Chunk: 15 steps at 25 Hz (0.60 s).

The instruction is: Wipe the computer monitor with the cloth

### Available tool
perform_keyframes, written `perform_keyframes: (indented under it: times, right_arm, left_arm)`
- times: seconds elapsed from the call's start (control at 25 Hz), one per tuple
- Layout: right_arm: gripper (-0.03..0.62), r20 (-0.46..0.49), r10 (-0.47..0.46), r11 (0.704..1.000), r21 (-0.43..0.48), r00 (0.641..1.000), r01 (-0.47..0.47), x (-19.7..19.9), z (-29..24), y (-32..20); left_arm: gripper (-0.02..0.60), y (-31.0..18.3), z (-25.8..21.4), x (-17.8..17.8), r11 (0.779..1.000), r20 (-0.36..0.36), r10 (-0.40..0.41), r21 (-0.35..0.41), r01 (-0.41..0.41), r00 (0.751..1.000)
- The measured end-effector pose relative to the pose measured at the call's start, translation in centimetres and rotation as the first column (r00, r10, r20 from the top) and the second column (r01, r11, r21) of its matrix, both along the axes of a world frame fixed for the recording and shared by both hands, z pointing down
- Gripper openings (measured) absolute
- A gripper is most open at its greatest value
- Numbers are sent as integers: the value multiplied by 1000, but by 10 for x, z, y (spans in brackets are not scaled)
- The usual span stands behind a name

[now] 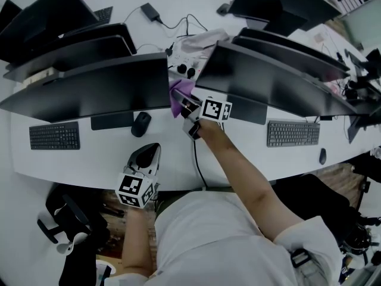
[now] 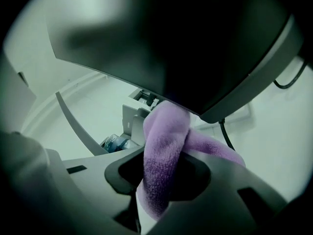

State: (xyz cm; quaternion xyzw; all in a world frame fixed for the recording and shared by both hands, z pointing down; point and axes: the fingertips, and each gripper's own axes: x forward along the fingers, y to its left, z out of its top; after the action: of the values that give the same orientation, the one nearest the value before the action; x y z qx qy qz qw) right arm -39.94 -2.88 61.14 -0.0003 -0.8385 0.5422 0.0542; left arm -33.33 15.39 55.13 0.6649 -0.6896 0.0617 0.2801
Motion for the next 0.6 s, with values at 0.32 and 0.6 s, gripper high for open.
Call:
perform_keyframes:
  times: [0.32, 0.6]
  right_arm:
    - [107, -21, 63, 998, -9, 998, -63, 11, 0, -17]
    - [106, -33, 133, 991, 12, 991, -133, 27, -5, -30]
  left_arm:
    - [3, -2, 1, -1, 1000, -1, 6, 3, -6, 1000]
    - [3, -8, -1, 4, 1000, -1, 25, 12, -25, 1000]
